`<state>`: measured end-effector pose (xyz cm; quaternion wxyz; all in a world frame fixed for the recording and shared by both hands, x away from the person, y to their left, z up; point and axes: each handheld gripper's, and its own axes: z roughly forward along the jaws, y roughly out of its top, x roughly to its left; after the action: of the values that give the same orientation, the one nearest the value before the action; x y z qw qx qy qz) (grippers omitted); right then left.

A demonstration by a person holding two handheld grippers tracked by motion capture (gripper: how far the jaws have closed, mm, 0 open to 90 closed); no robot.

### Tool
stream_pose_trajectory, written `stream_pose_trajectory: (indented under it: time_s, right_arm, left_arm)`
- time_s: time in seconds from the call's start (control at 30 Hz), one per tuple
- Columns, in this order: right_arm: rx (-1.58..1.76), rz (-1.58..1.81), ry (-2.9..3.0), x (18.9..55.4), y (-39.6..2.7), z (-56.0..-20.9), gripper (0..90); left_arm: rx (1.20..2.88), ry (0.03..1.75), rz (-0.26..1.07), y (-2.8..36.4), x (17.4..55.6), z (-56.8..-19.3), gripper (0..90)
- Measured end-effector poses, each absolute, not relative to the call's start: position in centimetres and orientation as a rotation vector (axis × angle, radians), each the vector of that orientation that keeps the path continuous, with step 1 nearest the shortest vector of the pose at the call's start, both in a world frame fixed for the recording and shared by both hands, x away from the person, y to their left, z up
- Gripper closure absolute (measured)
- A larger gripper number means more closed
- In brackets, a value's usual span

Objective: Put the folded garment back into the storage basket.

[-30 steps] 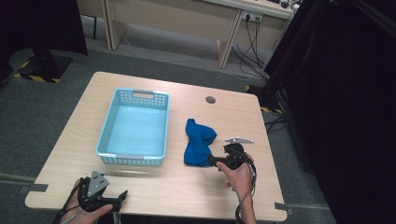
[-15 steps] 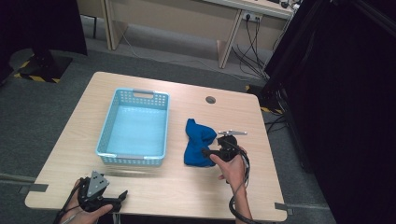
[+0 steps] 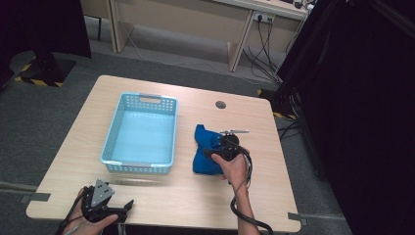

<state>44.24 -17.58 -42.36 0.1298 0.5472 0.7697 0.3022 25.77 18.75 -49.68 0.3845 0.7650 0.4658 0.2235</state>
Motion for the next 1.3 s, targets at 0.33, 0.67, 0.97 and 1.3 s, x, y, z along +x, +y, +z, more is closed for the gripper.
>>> stream_pose_trajectory:
  time_s: [0.33, 0.67, 0.97, 1.3]
  right_arm:
    - [1.62, 0.837, 2.239, 45.5, -16.5, -43.3, 25.9]
    - [1.64, 0.777, 2.238, 46.7, -15.7, -44.5, 35.6]
    - [1.599, 0.7, 2.238, 47.1, -15.1, -44.9, 52.4]
    - [1.577, 0.757, 2.233, 46.8, -15.6, -44.5, 70.6]
  left_arm:
    - [1.95, 1.187, 0.57, 18.7, 25.8, -49.7, 0.0]
    - [1.945, 1.182, 0.57, 18.8, 25.7, -49.7, 0.0]
    - [1.944, 1.179, 0.57, 18.8, 25.7, -49.8, 0.0]
    - [1.944, 1.177, 0.569, 18.8, 25.7, -49.8, 0.0]
